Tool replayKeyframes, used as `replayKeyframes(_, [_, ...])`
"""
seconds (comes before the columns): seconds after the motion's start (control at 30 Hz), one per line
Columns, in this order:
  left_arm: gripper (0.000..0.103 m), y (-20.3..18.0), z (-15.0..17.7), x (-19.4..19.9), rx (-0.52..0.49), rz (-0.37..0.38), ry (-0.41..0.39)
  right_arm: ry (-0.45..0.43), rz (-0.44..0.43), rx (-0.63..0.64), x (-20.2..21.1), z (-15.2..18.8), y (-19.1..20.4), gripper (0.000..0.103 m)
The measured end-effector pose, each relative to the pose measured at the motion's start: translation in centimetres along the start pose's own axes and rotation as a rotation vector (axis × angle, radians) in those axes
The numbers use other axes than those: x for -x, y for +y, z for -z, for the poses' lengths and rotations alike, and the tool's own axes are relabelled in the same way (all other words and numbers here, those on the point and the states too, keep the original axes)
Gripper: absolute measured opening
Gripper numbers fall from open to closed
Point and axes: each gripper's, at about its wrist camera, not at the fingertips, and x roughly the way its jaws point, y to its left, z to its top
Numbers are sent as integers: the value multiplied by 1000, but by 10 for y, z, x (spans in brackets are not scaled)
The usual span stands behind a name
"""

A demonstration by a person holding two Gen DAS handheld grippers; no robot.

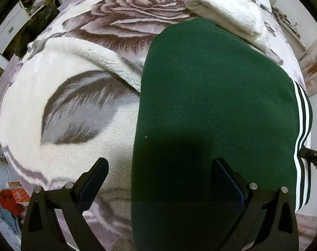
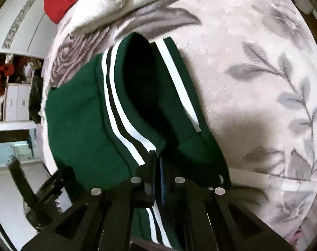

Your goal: Fold large clothes

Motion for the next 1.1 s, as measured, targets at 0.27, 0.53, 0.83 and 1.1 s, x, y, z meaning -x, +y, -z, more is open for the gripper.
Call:
replayKeyframes(0.27, [103,40,-16,13,59,118,-31,74,-111,18,-1,-17,-21,91])
replayKeyframes(0.53, [103,52,-12,-28,96,380,69,105,12,191,-46,-32,-9,92])
replayKeyframes(0.83, [103,37,-13,-71,131,673,132,298,-330,164,-98,-51,-49,103])
replayKeyframes(1.1, [102,40,-14,-74,140,725,115,414,-506,149,-133,-53,-32,103])
